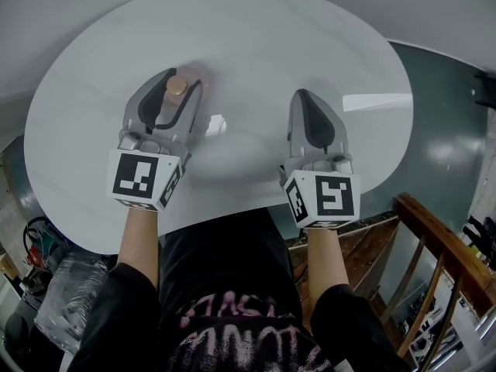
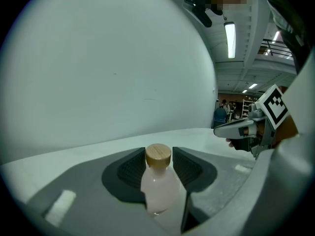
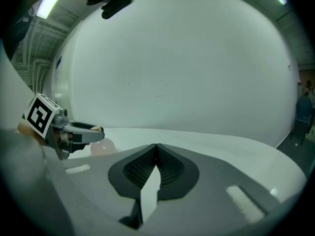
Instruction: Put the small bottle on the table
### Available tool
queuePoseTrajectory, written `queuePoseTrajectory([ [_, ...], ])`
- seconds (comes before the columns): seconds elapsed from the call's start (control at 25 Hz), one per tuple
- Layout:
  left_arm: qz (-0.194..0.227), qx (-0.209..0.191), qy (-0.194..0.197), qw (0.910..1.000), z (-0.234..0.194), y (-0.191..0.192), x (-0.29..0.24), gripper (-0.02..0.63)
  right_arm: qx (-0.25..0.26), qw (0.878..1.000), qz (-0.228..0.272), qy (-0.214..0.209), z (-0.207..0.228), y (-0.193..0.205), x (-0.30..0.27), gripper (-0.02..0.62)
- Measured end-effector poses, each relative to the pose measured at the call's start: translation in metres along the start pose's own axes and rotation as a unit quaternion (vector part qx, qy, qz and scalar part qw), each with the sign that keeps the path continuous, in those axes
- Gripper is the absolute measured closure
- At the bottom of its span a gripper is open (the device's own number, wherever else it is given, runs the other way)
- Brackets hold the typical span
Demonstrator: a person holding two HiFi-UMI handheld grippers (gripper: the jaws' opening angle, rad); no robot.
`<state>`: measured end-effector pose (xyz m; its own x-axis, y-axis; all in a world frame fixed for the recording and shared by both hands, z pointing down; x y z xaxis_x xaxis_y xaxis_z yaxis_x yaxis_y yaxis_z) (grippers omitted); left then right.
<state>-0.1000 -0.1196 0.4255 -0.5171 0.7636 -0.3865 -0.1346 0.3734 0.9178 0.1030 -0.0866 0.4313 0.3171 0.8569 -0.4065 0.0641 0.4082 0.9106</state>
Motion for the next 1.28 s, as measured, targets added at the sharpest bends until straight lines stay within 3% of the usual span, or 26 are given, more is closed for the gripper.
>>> queuePoseTrajectory([
  [1.28,0.023,-0.012,-0.007,0.9996,0.004,-0.023,0.007,0.434,0.007,1.0,0.01,0.003,0.0,-0.013,0.013,0.584],
])
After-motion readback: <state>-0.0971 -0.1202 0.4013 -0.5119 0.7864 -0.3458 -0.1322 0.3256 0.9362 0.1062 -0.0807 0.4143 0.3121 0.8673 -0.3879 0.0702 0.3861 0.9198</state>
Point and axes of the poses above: the fingertips, and each gripper's own axes: x backward along the fingers, z to its right, y out of its underside, the point moved 4 cm from there along x, backward along the fingers, and after that the axes turned 3 degrees about x, right-handed, at the moved point
